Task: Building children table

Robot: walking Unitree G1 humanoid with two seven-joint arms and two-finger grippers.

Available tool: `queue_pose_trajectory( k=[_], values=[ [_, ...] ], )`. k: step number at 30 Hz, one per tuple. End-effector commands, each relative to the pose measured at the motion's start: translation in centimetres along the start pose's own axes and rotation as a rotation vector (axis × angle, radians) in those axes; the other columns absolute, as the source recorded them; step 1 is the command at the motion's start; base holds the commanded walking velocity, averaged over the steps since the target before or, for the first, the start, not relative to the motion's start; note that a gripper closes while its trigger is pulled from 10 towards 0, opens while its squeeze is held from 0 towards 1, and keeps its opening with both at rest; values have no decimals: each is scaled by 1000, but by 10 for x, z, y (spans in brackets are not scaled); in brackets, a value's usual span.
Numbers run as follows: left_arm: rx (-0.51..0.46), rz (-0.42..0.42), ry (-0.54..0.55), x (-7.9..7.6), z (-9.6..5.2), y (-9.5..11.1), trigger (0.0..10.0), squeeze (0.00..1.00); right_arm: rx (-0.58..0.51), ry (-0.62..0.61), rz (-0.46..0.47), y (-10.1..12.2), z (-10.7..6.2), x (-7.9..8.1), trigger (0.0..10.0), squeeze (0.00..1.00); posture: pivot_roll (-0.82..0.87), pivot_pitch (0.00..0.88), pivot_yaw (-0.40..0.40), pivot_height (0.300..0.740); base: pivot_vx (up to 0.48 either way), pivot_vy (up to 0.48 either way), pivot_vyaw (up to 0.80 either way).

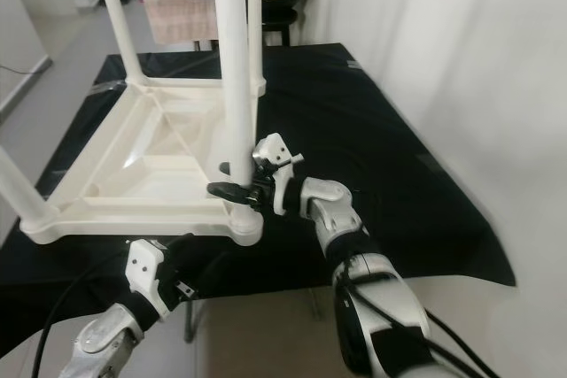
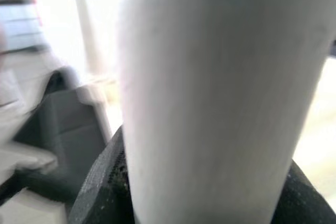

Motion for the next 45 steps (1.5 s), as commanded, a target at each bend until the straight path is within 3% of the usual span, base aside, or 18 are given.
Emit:
queue_pose_trajectory(
  k=[1,3,6,14,15,18,19,20,23,24,25,26,27,34,35,36,37,45],
  values=[
    [8,2,-9,1,-4,0,10000,0,101,-280,96,-43,-8,-2,0,0,6,0,-14,740,0,0,0],
    [8,1,-9,1,-5,0,10000,0,105,-394,130,-53,-9,1,0,0,6,0,-14,740,0,0,0],
    [17,12,-7,3,-5,-1,10000,0,58,-550,217,-94,2,46,0,0,14,0,0,740,0,0,0],
    [20,18,-8,3,-5,-2,10000,0,71,-523,159,-76,21,35,0,0,32,0,-18,740,0,0,0],
    [20,22,-5,3,-4,-2,10000,0,57,-482,161,-66,28,38,10000,0,39,0,-21,740,0,0,0],
    [20,23,-4,2,-4,-2,10000,0,42,-455,162,-60,31,40,10000,0,39,0,-21,740,0,0,0],
    [19,24,-3,2,-3,-1,10000,0,27,-372,172,-53,35,42,10000,1000,43,0,-19,740,0,0,0],
    [19,24,-3,2,-3,-1,10000,0,27,-372,172,-53,35,42,10000,1000,43,0,-19,740,0,0,0],
    [17,23,-3,2,-2,-1,10000,0,-7,-18,144,-26,38,48,10000,1000,42,0,-20,740,0,0,0],
    [17,23,-3,2,-2,-1,10000,0,-7,-18,144,-26,38,48,10000,1000,42,0,-20,740,0,0,0],
    [16,22,-3,2,-1,-1,10000,0,13,58,89,-18,36,42,10000,624,43,0,-22,740,0,0,0],
    [15,21,-4,2,-1,-1,10000,0,31,95,52,-14,33,37,10000,624,44,0,-24,740,0,0,0],
    [14,21,-3,2,0,-1,10000,0,57,131,9,-9,31,32,10000,0,49,0,-28,740,0,0,0],
    [11,27,5,2,0,0,10000,0,129,237,-20,11,28,19,10000,0,69,0,-41,740,0,0,0],
    [11,27,5,2,0,0,10000,0,129,240,-19,12,28,19,7137,0,69,0,-41,740,0,0,0],
    [11,27,5,2,0,0,10000,0,129,240,-19,12,28,19,7137,0,69,0,-41,740,0,0,0],
    [11,29,5,2,0,0,10000,0,137,231,-11,16,29,16,0,0,80,0,-43,740,0,0,0],
    [10,29,6,1,-1,0,10000,0,136,189,-3,17,26,8,0,0,78,0,-45,740,0,0,0]
  ],
)
Point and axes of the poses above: a point about 5 cm out from each wrist's last joint towards the gripper, its own z axis pointing out of the wrist towards the gripper, its own y axis along the axis of the wrist's last joint, x = y × z, the point moved 1 cm from there along z, pointing out of the wrist towards the gripper, and after that the axes turned 10 degrees about z, right-handed, at the moved point
